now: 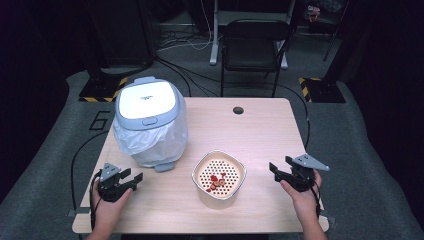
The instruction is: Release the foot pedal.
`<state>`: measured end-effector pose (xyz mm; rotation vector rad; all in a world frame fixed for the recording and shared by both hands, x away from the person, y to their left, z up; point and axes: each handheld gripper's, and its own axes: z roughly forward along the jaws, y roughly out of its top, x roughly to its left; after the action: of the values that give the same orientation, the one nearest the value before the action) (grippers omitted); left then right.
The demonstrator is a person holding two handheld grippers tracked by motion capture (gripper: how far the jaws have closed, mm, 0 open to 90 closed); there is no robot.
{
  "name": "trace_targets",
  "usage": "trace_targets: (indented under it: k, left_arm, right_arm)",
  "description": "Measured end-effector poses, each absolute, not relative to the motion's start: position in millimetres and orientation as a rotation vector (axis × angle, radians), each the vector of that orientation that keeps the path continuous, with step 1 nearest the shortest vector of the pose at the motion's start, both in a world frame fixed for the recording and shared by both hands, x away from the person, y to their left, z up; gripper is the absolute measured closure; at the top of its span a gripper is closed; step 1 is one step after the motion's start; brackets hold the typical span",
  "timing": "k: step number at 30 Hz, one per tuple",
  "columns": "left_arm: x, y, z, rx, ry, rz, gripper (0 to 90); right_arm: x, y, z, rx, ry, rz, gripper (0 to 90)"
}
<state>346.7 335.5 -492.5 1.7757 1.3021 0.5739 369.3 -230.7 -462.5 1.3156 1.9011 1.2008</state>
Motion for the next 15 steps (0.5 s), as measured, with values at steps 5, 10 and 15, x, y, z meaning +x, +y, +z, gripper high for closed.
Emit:
trace_targets:
  k: [5,10,15]
  left_arm:
    - [348,337,-496,1.773,1.315,0.567,44.3]
    - [351,338,-500,1.772,1.33,0.547,43.0]
    - [353,338,-505,1.797,1.339,0.565,42.0]
  right_arm:
    - [365,-230,-477,1.337,1.912,1.188,28.6]
    - [362,-227,-489,1.322,1.955,1.151,27.6]
    - [360,-227,-497,1.336,1.972,1.143,26.6]
